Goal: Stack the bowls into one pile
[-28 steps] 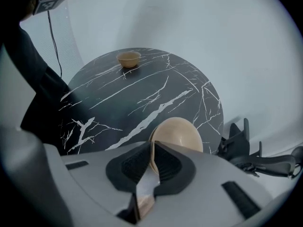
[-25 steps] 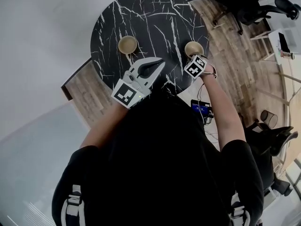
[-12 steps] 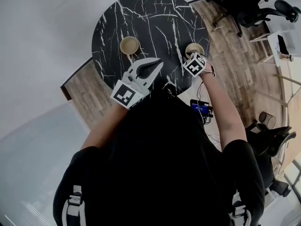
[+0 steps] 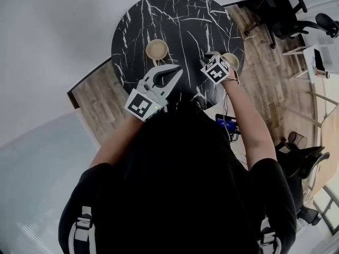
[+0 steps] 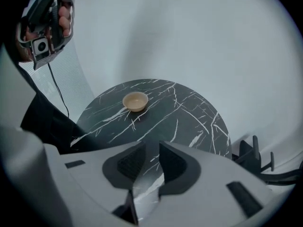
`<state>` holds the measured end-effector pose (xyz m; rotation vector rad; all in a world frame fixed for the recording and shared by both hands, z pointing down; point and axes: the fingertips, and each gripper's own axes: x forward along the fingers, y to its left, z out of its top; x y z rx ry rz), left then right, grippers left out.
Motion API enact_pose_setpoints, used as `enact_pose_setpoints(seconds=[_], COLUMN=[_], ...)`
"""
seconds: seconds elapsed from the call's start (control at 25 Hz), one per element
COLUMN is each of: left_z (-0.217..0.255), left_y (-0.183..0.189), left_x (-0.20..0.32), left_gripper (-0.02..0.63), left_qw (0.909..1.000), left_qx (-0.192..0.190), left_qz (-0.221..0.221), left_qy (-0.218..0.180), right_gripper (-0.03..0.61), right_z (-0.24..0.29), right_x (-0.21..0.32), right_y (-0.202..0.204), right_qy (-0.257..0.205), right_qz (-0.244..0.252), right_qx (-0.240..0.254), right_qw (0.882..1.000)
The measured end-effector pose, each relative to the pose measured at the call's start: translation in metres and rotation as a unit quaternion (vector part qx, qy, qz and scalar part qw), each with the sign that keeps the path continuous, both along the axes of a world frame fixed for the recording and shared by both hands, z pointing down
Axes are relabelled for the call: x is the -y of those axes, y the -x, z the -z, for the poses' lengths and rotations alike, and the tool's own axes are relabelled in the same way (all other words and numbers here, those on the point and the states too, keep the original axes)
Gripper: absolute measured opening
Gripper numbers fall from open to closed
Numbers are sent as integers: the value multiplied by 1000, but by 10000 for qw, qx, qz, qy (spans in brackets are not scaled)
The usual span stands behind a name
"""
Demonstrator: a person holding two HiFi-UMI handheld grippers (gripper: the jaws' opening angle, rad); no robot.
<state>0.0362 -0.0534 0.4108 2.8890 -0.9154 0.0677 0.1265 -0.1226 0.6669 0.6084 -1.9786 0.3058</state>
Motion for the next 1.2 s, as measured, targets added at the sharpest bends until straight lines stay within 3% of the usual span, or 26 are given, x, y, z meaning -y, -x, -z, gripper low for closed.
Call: enact_pose_setpoints(seconds=[0.36, 0.64, 1.2], left_z=[-6, -8, -30], left_y=[66, 108, 149], left_x=[6, 19, 55], left_gripper=[5, 5, 5], left_qw=[9997, 9993, 9995], left_qx=[-60, -76, -81], left_qz=[249, 346, 174], left_qy=[65, 95, 231], right_gripper=[92, 114, 137], right_z=[3, -6, -51], right_x=[8, 17, 58], right_y=[80, 128, 151], right_qy=[31, 315, 570], right_qz=[209, -45, -1663], right_qx=[55, 173, 398], right_qw=[9998, 9993, 9836])
